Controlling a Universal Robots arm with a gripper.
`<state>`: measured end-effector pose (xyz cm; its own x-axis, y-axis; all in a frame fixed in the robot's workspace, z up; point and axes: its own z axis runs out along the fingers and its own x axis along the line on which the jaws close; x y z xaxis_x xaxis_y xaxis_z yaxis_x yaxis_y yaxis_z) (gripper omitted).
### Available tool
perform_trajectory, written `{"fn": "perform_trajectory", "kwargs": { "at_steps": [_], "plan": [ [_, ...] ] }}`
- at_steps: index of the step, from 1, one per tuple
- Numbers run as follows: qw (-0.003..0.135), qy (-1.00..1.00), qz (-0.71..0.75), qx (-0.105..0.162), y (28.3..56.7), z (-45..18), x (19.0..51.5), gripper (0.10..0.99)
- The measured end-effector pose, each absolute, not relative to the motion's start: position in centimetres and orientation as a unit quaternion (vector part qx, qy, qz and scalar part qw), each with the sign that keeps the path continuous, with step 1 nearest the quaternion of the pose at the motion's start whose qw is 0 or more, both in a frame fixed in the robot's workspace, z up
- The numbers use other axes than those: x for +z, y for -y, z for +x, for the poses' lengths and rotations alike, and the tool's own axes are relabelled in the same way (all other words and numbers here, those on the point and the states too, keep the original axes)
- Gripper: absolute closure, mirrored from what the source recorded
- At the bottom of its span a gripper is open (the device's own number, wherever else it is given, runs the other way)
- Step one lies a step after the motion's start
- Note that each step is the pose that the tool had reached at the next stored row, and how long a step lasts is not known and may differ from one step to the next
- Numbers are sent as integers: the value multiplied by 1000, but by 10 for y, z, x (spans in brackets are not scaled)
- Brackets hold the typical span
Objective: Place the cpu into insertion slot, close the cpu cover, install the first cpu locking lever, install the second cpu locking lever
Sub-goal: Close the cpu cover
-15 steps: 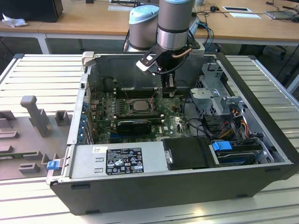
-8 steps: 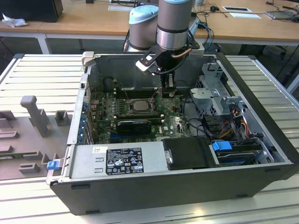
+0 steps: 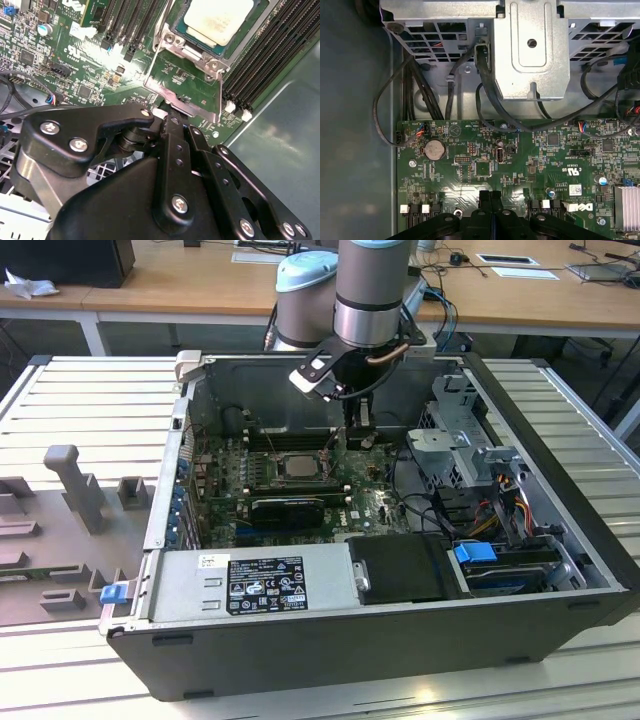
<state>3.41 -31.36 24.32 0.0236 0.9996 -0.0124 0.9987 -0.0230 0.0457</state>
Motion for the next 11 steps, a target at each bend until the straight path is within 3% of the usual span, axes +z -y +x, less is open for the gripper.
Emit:
{"fn": "perform_trajectory", "kwargs": {
  "at_steps": [11],
  "plan": [
    [21,-699,715,12,314,32,243,980]
  ]
}}
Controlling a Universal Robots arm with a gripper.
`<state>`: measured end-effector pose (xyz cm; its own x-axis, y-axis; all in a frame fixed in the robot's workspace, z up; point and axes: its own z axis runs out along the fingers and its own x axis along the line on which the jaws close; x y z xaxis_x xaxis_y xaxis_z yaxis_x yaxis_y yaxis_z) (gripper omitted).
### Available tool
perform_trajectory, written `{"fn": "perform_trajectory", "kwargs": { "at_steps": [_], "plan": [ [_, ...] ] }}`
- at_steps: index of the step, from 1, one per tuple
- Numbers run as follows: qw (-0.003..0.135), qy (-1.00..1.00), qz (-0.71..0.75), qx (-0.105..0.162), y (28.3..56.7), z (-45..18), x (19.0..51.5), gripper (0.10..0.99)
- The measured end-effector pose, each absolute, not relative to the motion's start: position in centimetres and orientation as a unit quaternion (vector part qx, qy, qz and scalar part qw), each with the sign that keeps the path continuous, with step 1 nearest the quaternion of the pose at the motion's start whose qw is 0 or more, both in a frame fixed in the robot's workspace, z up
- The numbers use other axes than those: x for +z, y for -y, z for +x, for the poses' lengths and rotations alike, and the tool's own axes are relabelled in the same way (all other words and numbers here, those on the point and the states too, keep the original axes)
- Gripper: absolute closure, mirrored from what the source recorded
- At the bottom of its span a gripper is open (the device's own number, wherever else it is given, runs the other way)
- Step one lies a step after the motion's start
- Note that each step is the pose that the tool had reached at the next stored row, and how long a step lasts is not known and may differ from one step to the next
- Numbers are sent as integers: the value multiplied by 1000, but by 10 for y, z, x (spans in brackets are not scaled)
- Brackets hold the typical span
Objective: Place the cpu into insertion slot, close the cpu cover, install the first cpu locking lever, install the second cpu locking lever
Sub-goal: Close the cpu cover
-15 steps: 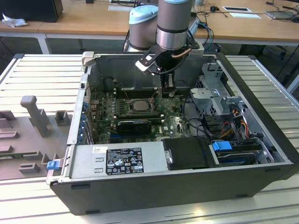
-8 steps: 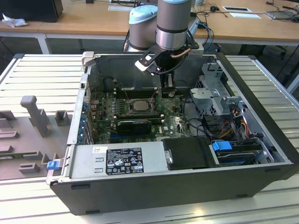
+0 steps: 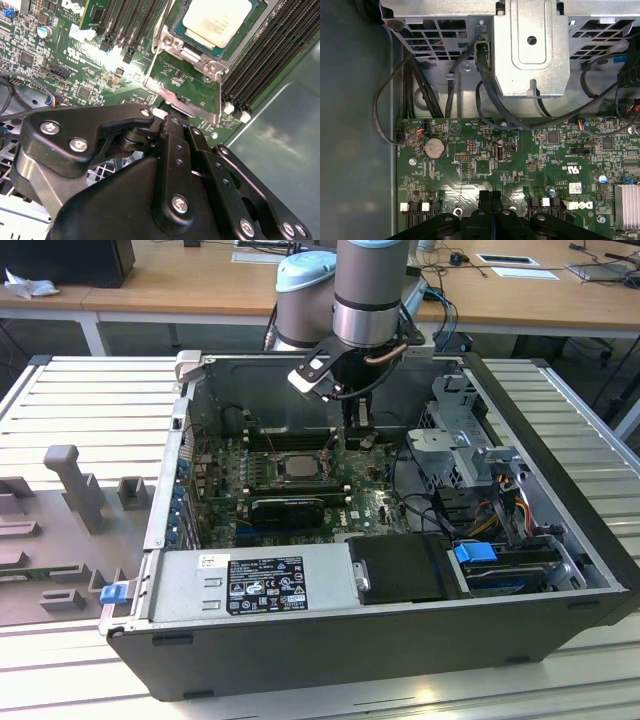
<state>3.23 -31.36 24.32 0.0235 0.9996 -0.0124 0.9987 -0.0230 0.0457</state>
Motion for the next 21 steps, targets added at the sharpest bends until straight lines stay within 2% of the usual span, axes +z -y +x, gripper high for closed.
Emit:
{"fn": "perform_trajectory", "kwargs": {
  "at_steps": [21],
  "plan": [
    [21,-699,715,12,314,26,243,980]
  ]
}}
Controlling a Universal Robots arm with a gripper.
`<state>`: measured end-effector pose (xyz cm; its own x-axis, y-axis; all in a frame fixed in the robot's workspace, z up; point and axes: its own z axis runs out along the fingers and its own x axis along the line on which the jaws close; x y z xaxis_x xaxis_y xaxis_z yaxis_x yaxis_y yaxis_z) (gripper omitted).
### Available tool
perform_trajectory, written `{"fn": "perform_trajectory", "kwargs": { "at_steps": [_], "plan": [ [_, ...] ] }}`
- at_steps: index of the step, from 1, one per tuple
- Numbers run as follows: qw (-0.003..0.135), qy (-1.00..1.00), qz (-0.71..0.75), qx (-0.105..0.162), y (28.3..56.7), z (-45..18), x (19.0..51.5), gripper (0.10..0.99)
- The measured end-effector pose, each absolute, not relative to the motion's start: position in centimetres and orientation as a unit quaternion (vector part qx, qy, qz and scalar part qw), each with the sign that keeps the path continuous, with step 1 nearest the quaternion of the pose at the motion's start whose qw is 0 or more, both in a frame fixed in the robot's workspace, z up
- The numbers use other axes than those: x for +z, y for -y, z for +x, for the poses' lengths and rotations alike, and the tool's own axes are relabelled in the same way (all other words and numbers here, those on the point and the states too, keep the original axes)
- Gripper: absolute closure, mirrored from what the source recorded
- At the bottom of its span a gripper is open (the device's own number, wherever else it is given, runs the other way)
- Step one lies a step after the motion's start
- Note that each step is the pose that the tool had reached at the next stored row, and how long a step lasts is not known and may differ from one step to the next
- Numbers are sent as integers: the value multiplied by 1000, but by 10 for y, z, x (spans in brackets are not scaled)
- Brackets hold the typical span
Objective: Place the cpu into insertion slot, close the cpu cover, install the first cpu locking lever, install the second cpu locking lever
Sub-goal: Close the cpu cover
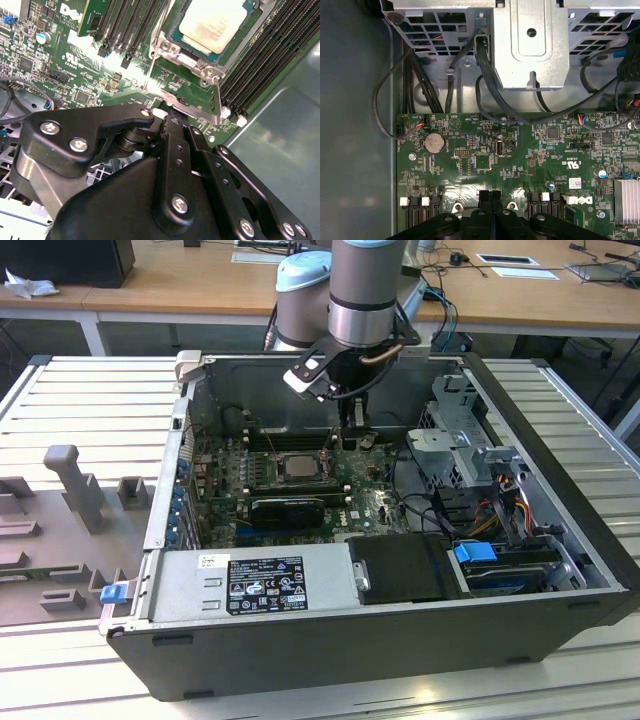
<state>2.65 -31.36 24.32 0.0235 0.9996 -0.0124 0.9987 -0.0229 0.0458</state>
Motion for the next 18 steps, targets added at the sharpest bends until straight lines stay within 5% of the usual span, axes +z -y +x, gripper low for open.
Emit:
{"fn": "perform_trajectory", "kwargs": {
  "at_steps": [18],
  "plan": [
    [21,-699,715,12,314,18,243,980]
  ]
}}
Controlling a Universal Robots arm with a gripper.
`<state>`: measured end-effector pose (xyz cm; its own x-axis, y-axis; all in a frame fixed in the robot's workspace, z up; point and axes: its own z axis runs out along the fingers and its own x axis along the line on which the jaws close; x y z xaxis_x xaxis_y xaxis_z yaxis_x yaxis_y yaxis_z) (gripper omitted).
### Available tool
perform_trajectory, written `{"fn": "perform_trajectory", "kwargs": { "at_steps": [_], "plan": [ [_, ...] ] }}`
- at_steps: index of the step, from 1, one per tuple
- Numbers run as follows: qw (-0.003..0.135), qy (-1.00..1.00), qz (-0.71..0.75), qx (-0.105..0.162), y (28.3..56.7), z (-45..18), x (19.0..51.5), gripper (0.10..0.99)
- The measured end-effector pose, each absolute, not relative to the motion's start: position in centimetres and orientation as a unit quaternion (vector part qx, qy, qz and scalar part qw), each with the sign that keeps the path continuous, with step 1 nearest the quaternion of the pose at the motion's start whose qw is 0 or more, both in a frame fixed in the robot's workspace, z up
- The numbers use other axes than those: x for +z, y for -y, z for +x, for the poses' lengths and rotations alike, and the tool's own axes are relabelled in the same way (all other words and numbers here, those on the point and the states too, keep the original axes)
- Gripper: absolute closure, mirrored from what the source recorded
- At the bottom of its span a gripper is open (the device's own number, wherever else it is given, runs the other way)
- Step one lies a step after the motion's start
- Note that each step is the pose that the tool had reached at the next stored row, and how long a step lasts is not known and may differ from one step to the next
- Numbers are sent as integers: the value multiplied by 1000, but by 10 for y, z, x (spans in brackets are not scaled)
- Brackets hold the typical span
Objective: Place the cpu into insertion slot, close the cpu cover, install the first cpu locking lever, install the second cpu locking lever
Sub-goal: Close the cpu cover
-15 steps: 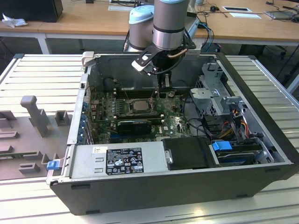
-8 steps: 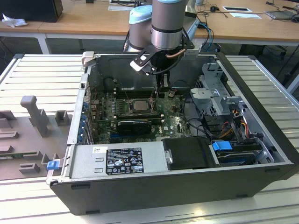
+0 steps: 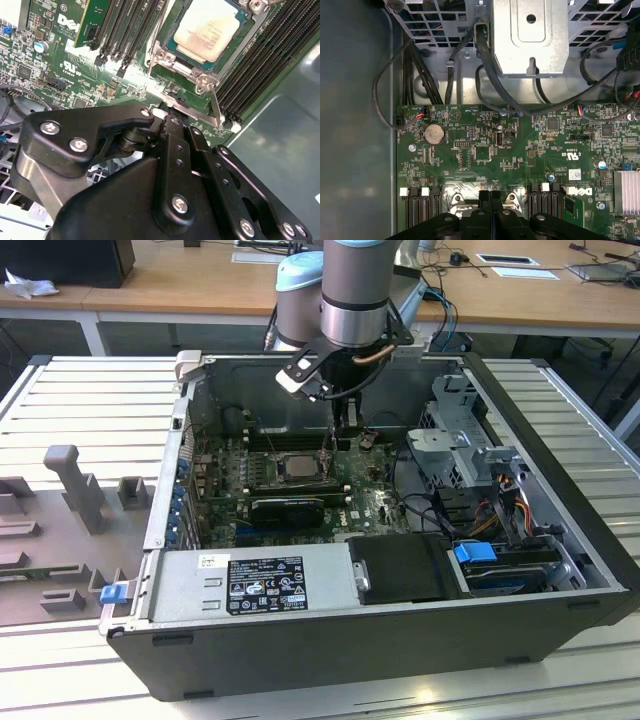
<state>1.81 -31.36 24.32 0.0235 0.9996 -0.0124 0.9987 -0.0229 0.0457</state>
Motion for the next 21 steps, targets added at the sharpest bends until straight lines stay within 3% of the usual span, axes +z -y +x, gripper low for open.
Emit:
{"fn": "perform_trajectory", "kwargs": {
  "at_steps": [21],
  "plan": [
    [21,-699,715,12,314,12,243,980]
  ]
}}
